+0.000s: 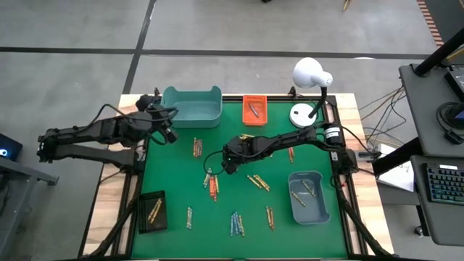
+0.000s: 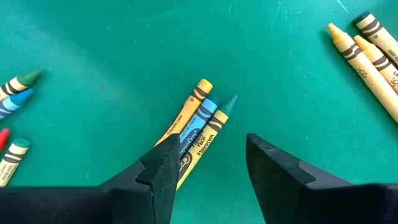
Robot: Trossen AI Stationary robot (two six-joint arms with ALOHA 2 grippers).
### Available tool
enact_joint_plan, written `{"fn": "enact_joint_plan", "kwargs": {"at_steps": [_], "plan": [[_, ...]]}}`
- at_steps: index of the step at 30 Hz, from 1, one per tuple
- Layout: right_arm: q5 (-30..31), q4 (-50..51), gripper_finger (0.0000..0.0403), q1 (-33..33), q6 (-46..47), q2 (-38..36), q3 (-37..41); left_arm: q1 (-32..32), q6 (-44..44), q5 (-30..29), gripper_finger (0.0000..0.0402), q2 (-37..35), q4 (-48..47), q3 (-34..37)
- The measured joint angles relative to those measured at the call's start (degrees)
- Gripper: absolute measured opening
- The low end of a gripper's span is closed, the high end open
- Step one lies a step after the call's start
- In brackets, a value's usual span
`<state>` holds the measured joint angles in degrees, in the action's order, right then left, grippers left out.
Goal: Sort crayons
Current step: Put the green crayon into the blue bin
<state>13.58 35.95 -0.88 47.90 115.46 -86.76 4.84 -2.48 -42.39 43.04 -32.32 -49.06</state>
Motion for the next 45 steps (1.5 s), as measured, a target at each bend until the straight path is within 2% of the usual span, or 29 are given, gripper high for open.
{"fn": "enact_joint_plan", "kwargs": {"at_steps": [7,28,45], "plan": [[0.9,0.1,0.0171,-0.3,0.0,0.0,0.3,0.0,0.0,0.1,0.0036,-1.7,0.1,0.0],[3.0,-0.5,0.0171,-0.4,0.1,0.0,3.0,0.0,0.3,1.7,0.0036,-0.7,0.2,0.0],[1.0,-0.7,0.0171,-0.5,-1.4,-0.5,0.9,0.0,0.5,1.7,0.0036,-0.6,0.1,0.0]]}}
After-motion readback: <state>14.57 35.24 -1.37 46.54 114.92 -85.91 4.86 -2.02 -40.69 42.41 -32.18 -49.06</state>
